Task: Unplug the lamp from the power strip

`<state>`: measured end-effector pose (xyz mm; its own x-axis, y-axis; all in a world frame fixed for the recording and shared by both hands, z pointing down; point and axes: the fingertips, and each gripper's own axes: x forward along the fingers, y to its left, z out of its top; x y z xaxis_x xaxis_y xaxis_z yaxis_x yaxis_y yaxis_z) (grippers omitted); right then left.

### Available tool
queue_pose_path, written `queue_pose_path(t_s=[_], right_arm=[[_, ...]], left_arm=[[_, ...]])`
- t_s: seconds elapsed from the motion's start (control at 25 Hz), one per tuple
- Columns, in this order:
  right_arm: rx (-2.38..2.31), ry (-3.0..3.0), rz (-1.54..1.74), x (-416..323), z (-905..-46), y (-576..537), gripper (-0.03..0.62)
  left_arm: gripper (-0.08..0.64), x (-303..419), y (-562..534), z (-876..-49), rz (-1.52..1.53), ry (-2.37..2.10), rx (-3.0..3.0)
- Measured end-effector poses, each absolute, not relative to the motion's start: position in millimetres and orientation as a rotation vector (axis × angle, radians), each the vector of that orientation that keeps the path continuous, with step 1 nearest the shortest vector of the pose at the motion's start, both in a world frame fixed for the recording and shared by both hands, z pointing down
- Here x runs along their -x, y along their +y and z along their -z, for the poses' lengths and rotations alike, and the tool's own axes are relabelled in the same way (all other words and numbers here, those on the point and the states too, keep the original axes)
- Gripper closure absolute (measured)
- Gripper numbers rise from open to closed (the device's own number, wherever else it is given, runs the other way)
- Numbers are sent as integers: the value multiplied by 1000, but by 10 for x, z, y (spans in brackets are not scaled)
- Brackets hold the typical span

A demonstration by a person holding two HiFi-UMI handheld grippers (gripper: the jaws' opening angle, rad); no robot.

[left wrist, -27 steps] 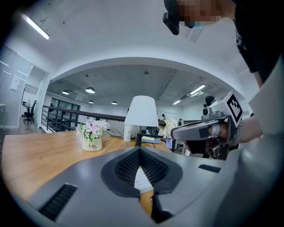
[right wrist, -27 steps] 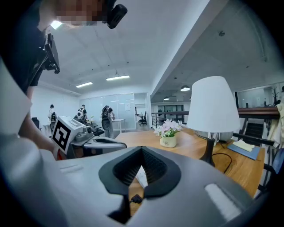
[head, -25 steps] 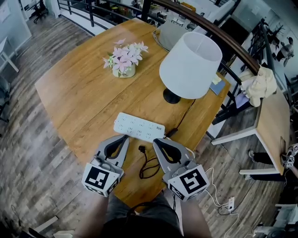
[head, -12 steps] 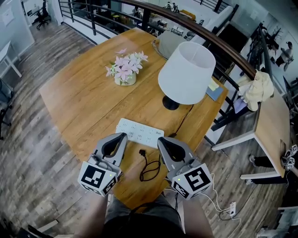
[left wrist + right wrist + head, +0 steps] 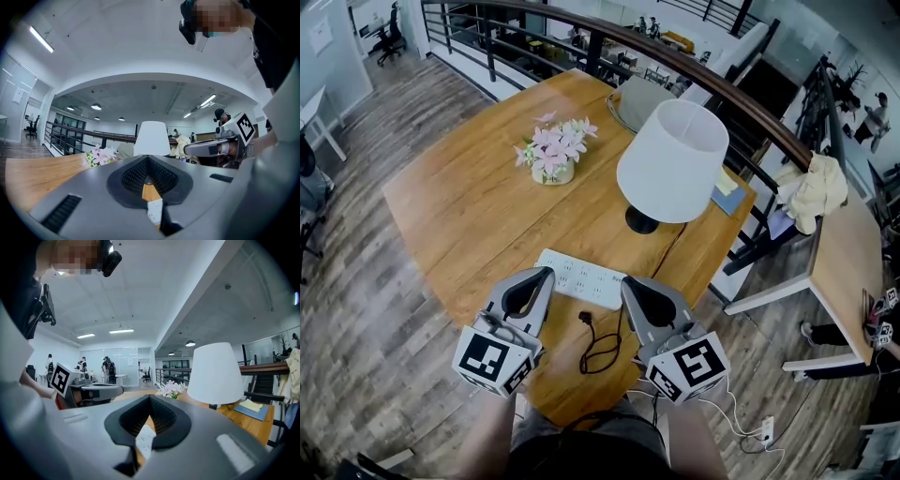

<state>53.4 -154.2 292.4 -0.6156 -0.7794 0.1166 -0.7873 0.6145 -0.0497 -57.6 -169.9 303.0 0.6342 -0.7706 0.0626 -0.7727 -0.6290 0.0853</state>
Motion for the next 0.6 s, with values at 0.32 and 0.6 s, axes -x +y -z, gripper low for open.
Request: queue_pose_path(t_s=[0.32,0.6], right_arm=[[-1345,-2753,-134,-557,-2886,-1595,584],[-1355,-2759,-130,-550,-2855,-1606,584]], left_arm=[[565,612,-1735,-2924,-2,-1320,-2746],[565,621,-1720,-2869,7,-1318,-2749]])
